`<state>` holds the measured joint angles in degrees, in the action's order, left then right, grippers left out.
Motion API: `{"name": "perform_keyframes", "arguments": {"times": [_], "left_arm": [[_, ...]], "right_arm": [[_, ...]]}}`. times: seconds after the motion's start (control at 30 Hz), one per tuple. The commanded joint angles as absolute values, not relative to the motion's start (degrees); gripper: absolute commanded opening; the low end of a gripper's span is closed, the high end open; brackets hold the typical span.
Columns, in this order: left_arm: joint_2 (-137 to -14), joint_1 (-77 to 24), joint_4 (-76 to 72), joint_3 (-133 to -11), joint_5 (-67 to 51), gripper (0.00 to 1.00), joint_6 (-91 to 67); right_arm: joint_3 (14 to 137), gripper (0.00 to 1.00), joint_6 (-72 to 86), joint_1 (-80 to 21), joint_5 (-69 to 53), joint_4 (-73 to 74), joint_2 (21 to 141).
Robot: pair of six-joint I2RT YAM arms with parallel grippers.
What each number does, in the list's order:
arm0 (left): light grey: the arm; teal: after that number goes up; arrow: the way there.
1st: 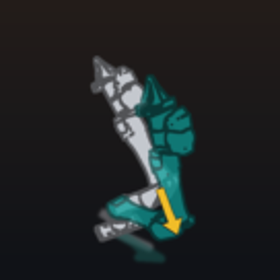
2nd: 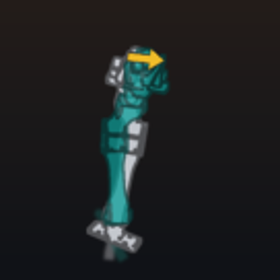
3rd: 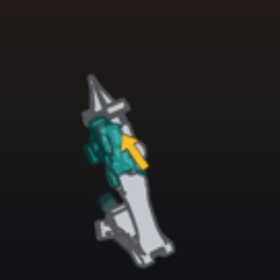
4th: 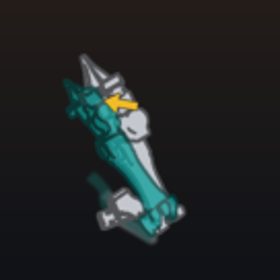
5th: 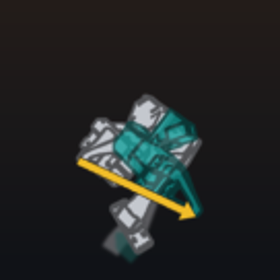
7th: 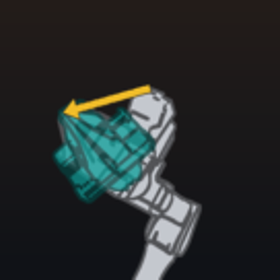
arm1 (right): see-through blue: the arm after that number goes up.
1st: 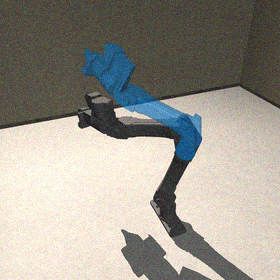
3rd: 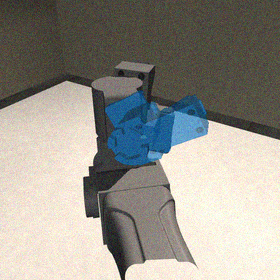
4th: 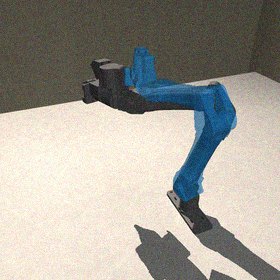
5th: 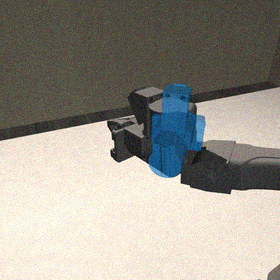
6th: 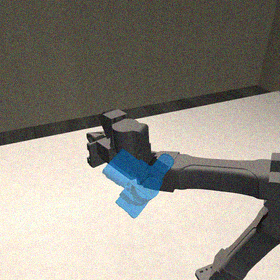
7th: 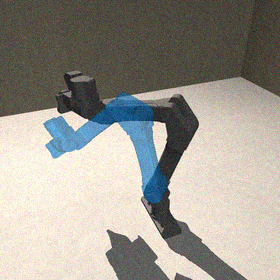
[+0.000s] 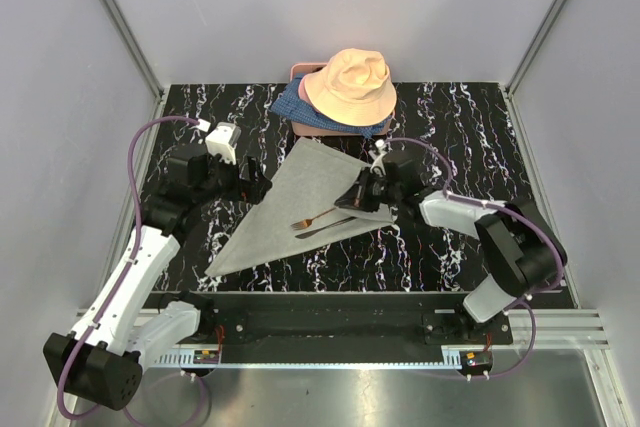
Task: Fold the napkin, place the utensils inside, and roll it up
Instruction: Fold the napkin
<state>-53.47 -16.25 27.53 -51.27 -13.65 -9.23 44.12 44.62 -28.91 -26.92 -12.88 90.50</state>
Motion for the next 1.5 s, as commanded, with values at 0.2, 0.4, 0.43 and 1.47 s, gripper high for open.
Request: {"name": "perform_keyframes", "arguments": {"times": [0.2,0.4,0.43,1.47], "left_arm": [[-53.52,-16.44,26.28,-51.50,-12.92,0.99,-9.05],[-53.53,-16.44,26.19,-51.50,-12.92,0.99,-9.05],[-53.61,-16.44,26.10,-51.50,-12.83,0.99,-9.05],[-54.58,-16.44,26.54,-49.93,-8.71,0.99,-15.19]], "right_arm": [[50.00,0.00,48.25,-37.26,-27.60,-19.34,96.41],[52.29,0.00,48.87,-40.25,-27.95,-20.21,99.22],[52.56,0.00,48.87,-40.51,-27.95,-20.30,99.58],[55.02,0.59,42.72,-43.95,-33.67,-20.74,99.41]]}}
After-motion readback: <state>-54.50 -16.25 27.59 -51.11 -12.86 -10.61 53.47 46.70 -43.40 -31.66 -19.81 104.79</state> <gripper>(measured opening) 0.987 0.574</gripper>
